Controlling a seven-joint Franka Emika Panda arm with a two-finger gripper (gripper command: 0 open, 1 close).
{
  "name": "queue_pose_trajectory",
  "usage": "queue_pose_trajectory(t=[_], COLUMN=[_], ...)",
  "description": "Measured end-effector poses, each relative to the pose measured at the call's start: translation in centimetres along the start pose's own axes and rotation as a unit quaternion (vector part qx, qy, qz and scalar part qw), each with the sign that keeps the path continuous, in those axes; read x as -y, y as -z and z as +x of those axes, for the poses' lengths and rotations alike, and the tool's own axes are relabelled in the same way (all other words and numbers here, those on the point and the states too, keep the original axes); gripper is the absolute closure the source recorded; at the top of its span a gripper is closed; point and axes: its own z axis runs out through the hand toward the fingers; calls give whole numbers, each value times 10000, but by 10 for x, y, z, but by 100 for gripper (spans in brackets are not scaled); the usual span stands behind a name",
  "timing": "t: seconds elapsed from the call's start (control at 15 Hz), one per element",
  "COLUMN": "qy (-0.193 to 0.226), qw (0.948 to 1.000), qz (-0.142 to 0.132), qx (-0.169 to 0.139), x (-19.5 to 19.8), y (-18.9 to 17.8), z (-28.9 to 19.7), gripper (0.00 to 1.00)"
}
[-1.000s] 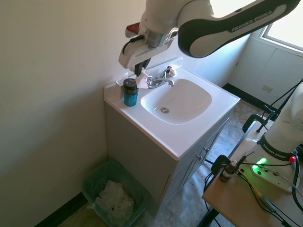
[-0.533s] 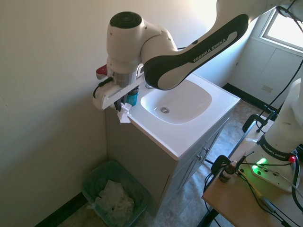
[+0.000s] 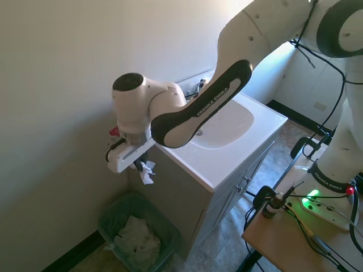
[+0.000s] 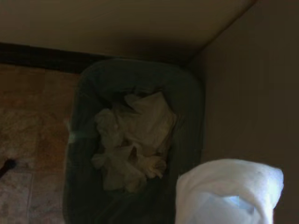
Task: Throw the tissue in the trash bin
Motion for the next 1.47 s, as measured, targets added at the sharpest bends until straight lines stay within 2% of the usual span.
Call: queue_pose_trajectory(t=[0.13, 0.67, 1.2, 1.33, 1.47], qy=[7, -33, 121, 136, 149], qw=[10000, 10000, 9998, 9998, 9997], qz=[-16, 3, -178, -99, 91], qx=[25, 0, -45, -73, -159], x=[8, 12, 9, 10, 9], y=[-8, -3, 2, 14, 49], z=[-7, -1, -15, -15, -12], gripper=[0, 0, 0, 0, 0])
